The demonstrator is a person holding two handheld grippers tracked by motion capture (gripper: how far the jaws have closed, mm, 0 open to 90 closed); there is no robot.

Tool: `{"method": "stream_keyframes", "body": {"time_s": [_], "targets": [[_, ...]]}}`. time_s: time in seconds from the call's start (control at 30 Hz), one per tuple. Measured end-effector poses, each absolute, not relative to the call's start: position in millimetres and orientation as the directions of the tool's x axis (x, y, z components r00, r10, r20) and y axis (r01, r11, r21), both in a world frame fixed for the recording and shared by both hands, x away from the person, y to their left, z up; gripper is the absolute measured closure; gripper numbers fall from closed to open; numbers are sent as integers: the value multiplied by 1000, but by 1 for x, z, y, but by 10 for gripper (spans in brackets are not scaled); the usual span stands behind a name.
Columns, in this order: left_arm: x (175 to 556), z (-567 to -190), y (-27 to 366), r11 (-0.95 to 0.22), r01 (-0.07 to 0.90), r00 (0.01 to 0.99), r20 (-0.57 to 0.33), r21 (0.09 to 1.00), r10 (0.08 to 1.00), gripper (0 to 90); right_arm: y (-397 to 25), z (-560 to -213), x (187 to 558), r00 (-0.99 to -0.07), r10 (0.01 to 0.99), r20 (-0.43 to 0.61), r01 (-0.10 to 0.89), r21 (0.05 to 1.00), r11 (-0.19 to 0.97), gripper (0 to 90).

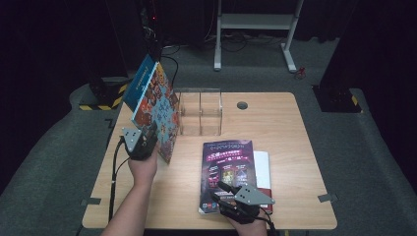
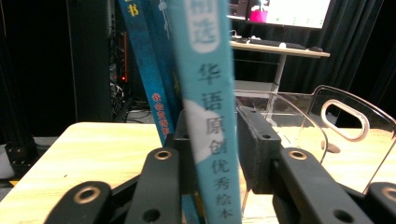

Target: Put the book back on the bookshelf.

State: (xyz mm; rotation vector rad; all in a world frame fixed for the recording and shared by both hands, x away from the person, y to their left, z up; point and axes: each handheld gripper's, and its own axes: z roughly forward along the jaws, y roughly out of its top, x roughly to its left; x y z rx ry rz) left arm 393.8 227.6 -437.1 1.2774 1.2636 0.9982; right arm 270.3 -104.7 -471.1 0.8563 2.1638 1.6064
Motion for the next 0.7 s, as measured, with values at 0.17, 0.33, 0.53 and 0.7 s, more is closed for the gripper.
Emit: {"method": "stream_keyframes", "body": {"time_s": [0.17,0.33,0.53,0.7], "targets": [[393,-437,228,83,139,124,-100,987,987,630,-105,-471,270,-772,628,99,277,941,192,555],[391,-435,227,65,145,135,-85,987,987,567,-104,-471,270,-772,627,99,276,942,190,555],[389,-432,227,55,146,141,-76,988,987,550,-104,-471,270,-771,628,101,277,942,189,555],[384,-423,229,50,120,130,-66,991,989,553,-104,-471,270,-772,628,101,278,942,190,555]]}}
